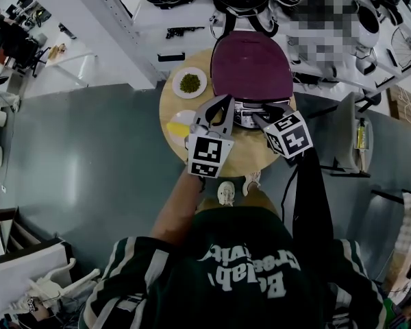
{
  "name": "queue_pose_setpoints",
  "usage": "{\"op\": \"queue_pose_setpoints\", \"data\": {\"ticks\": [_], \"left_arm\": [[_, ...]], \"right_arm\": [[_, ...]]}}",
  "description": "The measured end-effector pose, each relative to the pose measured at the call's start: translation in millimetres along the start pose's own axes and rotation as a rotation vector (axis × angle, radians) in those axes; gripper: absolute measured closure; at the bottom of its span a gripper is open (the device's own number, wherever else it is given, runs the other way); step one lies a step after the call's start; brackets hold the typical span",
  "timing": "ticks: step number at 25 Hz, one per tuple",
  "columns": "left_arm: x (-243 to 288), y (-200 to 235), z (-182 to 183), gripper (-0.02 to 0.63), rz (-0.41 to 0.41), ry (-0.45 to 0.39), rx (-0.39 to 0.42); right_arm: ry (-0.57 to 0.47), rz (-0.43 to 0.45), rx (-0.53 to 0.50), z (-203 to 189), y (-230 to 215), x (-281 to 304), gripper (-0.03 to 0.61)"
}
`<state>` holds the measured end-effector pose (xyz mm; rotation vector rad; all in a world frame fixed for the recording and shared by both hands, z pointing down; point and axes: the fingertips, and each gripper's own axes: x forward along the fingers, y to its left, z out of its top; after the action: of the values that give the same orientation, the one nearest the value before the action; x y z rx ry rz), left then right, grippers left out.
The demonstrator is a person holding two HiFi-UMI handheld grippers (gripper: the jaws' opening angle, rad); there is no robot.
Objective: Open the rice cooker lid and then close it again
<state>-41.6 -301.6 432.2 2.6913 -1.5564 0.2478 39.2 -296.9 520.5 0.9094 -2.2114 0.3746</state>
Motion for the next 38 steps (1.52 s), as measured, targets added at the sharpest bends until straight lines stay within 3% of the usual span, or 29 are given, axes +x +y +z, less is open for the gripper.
{"op": "queue_pose_setpoints", "data": {"ticks": [25,31,34,38], "left_arm": [[14,12,6,0.614,0.011,-0.006,-0.008],[27,16,16,0.614,0.02,-0.022,-0.008],[35,21,23,0.614,0.032,-0.028,-0.003],[45,30,32,0.614,0.055,-0.035,0.003]], "right_arm": [[-0.007,0.025,0.037,1,-5,4,0.452],[0.007,0.125,-0.026,-1,0,-1,0.428],[-0.057,0.121,-0.05,18,-16,-11,0.438],[-0.262,-0.003,-0.054,80,-66,-36,0.451]]}}
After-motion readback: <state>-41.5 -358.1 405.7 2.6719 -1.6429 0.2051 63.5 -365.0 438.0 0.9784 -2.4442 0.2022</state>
